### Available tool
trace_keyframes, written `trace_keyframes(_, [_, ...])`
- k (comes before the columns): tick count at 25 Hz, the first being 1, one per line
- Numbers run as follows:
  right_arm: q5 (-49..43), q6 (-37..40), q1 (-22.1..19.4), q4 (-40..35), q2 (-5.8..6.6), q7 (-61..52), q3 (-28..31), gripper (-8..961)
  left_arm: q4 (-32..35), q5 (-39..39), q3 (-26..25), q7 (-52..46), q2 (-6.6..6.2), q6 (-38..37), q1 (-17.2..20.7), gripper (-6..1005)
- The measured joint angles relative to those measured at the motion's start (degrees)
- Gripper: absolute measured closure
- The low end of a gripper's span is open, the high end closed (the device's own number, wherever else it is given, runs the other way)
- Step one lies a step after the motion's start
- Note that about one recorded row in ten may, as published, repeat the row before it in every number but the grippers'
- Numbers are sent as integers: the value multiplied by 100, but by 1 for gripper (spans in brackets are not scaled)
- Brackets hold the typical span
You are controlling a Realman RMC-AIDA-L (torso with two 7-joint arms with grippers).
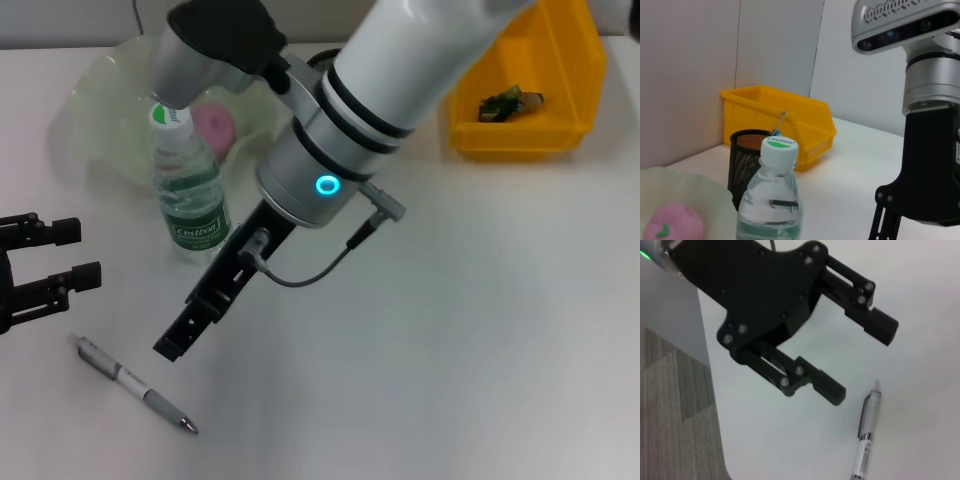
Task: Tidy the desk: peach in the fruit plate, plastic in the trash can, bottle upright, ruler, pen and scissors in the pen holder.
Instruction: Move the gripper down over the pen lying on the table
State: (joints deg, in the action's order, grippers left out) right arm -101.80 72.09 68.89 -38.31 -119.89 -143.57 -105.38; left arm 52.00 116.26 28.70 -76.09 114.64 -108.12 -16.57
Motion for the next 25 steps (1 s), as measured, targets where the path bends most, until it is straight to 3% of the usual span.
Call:
trace_keyframes(6, [-66,109,-775,-546,58,463,150,166,64,334,58,-47,-125,-90,-88,423])
trace_keyframes(15, [-228,305,-2788,-2060,63,2036,893,166,505,822,241,-172,-192,-463,-149,424])
trace_keyframes(19, [-241,790,-3388,-2292,40,2837,1585,167,535,890,424,-259,-185,-503,-227,424])
trace_keyframes(25, [-231,1267,-3579,-2112,47,3498,2211,167,871,882,1175,-352,-89,-554,-338,424])
